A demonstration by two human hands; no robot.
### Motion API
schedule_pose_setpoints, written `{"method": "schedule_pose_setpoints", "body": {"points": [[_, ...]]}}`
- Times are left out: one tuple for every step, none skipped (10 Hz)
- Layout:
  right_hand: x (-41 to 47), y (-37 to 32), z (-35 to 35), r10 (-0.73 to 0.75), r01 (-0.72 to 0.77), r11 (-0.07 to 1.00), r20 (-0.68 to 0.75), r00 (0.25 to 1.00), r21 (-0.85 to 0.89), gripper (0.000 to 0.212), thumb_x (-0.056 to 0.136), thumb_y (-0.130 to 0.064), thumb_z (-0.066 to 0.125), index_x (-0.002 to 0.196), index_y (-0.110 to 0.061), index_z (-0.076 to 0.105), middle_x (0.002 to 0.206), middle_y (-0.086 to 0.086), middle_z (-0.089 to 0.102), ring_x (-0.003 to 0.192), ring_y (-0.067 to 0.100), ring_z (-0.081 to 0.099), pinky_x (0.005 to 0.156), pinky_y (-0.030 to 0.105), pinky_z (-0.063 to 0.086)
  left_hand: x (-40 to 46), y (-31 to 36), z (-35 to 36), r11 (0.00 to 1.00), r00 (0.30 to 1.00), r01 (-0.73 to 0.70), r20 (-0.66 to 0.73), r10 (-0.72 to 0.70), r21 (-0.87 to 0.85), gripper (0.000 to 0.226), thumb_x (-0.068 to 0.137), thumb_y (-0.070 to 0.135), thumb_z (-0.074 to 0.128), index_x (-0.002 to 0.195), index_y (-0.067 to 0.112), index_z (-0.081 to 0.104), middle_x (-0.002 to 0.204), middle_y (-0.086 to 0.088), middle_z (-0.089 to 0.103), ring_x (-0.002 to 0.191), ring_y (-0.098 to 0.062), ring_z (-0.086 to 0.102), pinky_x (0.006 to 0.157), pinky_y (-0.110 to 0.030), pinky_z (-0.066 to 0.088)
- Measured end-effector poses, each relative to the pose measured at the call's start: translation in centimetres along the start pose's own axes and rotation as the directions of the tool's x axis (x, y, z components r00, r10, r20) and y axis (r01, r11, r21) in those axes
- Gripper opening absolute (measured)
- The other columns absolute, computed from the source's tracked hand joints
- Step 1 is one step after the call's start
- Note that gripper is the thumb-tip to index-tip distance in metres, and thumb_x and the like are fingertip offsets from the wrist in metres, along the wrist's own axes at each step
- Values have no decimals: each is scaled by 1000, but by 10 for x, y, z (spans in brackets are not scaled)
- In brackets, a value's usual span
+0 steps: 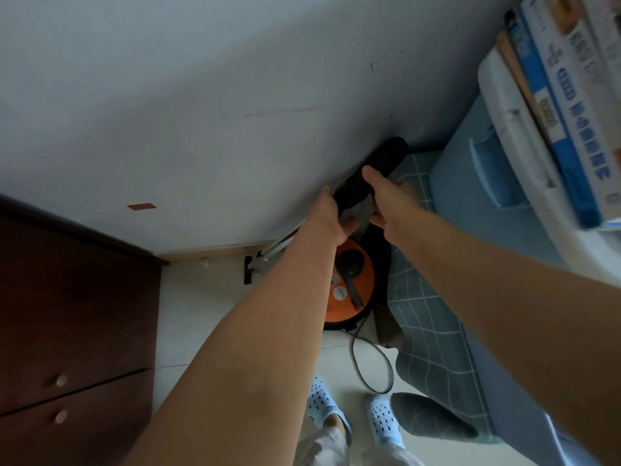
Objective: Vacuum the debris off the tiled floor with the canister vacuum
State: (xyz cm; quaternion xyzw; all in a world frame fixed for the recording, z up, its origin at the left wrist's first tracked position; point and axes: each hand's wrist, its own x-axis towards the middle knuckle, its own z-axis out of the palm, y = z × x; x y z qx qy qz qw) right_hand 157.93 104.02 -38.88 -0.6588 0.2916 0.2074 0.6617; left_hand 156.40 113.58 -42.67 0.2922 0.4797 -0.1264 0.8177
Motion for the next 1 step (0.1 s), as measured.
{"method": "schedule_pose_setpoints", "body": {"points": [[-6, 8, 0, 35, -35, 999, -60, 998, -12, 75, 91, -49, 66, 150, -10, 43, 142, 14, 58, 125, 30, 59, 106, 46, 50, -46, -6, 1, 999, 996, -4, -86, 8, 44, 54, 100, 39, 44, 147, 12, 39, 148, -8, 44, 133, -28, 47, 102, -41, 43]]}}
